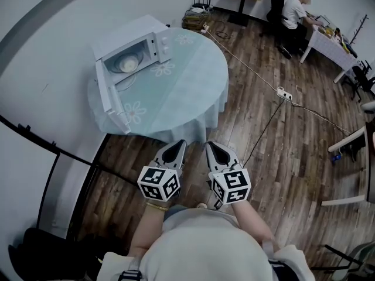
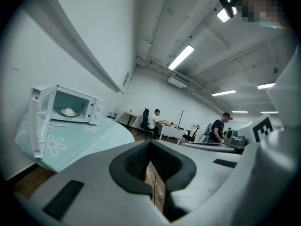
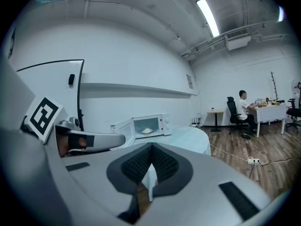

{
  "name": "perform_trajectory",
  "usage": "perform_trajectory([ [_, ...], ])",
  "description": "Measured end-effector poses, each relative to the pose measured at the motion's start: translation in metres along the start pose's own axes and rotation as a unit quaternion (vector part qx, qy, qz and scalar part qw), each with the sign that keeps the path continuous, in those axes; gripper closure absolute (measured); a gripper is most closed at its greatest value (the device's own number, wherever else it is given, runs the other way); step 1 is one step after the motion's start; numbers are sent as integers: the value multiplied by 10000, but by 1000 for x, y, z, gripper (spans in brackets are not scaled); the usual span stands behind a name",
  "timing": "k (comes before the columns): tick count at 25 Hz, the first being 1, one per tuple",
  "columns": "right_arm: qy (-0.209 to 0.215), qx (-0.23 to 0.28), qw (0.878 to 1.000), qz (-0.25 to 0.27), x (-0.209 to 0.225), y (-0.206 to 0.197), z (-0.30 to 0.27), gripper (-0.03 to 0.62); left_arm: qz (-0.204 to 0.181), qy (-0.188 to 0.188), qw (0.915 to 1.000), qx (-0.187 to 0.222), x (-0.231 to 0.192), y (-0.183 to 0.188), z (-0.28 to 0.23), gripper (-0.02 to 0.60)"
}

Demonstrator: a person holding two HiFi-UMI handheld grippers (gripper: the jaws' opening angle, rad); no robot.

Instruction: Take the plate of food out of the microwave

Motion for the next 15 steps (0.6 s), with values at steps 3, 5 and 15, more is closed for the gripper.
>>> perform_trajectory([
  [3, 81, -27, 10000, -19, 6, 0, 1, 588, 107, 67, 9999, 11, 4, -3, -4, 572],
  [5, 144, -23, 9999, -78, 10, 1, 1, 588, 189, 53, 9998, -9, 7, -5, -7, 572],
  [15, 395, -75, 9991, -132, 20, 6, -15, 588, 420, 307, 9986, 91, -6, 3, -19, 572],
])
Point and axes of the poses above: the fingertips, and each gripper's own axes: z backward along the fingers, x to its right, y out of its top, the point moved 3 cm from there along z, backward along the fingers, and after that the axes turned 2 degrees about y, right-handed, at the moved point
